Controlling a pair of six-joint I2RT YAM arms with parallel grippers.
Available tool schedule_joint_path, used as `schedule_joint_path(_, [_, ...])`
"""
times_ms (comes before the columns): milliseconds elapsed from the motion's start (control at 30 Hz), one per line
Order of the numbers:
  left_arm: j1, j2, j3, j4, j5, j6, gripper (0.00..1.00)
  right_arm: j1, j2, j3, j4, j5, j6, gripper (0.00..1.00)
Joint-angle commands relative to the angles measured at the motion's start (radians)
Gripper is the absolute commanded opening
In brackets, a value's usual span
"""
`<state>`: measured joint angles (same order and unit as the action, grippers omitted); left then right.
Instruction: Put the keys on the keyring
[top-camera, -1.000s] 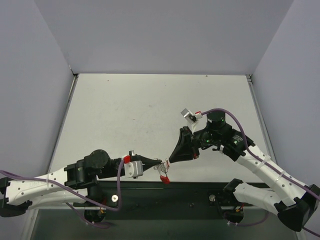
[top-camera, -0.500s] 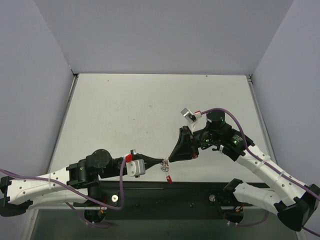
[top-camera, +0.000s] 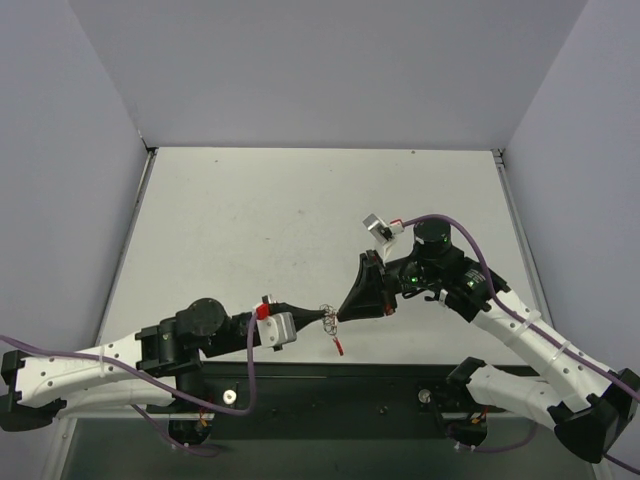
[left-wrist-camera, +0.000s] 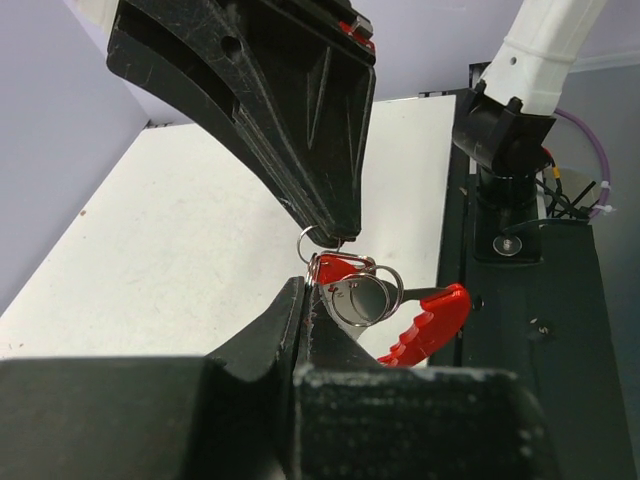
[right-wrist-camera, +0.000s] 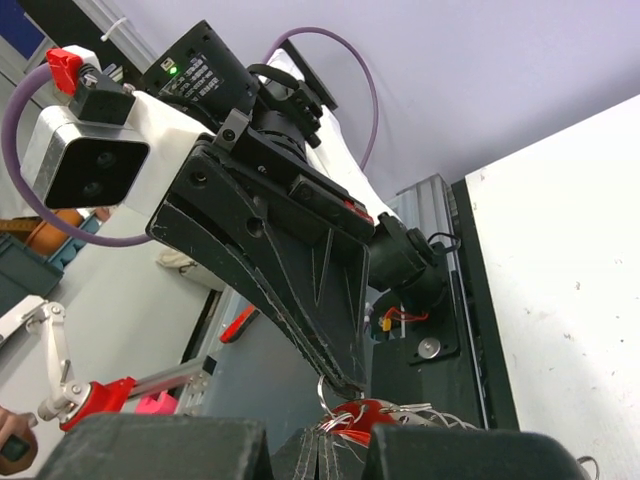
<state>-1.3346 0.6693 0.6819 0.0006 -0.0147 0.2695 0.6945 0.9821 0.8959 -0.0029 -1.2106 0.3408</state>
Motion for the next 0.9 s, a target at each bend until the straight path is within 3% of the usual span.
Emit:
schedule_joint_path(0, [-0.008, 0.001, 0.051, 0.068, -0.056, 0.0, 0.0, 0.013, -0.014, 0.032, 0.064, 0.0, 0.024, 0.0])
schedule_joint_path(400, [-0.009, 0.027, 0.048, 0.087, -0.041, 0.01, 0.0, 0.04, -0.02, 0.032, 0.084, 0.029, 0.043, 0.0])
schedule_joint_path(867, [-0.009, -0.06, 0.028, 0.062, 0.015, -0.015, 0.0, 0.036, -0.014, 0.02, 0.092, -0.013, -0.013, 0.0])
